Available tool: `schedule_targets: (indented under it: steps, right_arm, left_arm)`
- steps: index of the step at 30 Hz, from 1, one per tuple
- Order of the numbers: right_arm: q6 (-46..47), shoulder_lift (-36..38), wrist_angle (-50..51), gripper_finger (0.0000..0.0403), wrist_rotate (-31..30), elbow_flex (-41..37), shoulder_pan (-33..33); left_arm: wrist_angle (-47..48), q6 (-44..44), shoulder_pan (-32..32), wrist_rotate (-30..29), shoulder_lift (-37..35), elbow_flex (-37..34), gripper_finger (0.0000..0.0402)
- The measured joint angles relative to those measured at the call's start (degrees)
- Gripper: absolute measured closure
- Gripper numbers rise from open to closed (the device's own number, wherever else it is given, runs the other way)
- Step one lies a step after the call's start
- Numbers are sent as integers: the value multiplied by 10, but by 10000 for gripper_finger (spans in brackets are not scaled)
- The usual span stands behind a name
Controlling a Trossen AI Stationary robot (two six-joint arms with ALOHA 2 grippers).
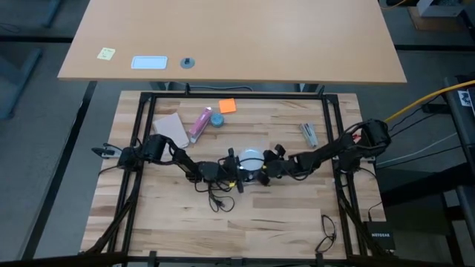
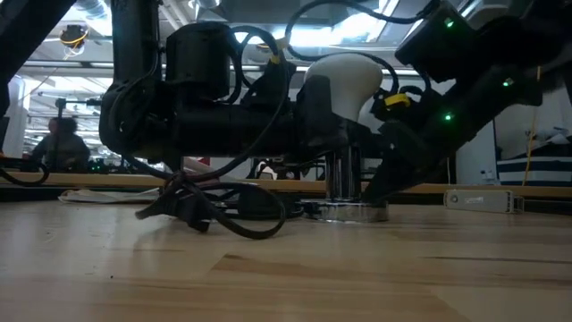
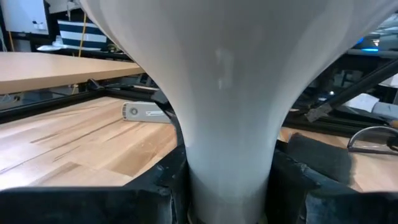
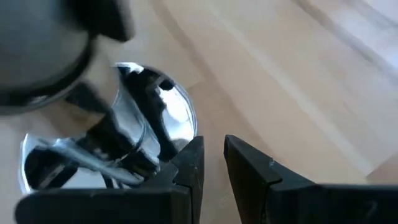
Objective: Screw lightbulb
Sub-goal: Remove the lightbulb from the lamp
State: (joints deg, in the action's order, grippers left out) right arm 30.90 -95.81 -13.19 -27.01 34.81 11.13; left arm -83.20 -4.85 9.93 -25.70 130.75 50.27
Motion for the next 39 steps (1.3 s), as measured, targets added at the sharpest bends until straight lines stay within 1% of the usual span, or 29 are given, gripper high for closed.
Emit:
schedule_targets:
  steps: [3, 10, 13, 16, 19, 22, 28, 30, 33, 39]
  right_arm:
    - [5, 0, 2, 329, 12, 0, 13]
    - [40, 0, 2, 329, 7, 0, 50]
    - [62, 0, -16, 329, 28, 2, 64]
    - [66, 0, -30, 329, 30, 2, 75]
    - [64, 0, -49, 329, 5, 1, 87]
    - [64, 0, -45, 329, -29, 1, 96]
    - [66, 8, -5, 329, -139, 1, 91]
    - [70, 13, 13, 329, -155, 1, 80]
    - [72, 12, 23, 329, -137, 1, 54]
    - [62, 9, 22, 329, -57, 0, 15]
  left_arm:
    - [0, 0, -4, 0, 0, 0, 263]
    - [-2, 0, -5, 3, 0, 0, 263]
    - [-1, 5, -6, -9, 0, 1, 263]
    - [-1, 20, -8, -19, 0, 1, 263]
    - [-1, 15, -9, -19, 0, 1, 263]
    - [-2, 8, -9, -19, -1, 1, 263]
    - [-18, 11, 4, -23, 0, 0, 263]
    - [-21, 13, 9, -23, 0, 0, 263]
    - [-23, 5, 16, -21, -1, 0, 263]
    - [-41, 8, 22, -18, -1, 0, 263]
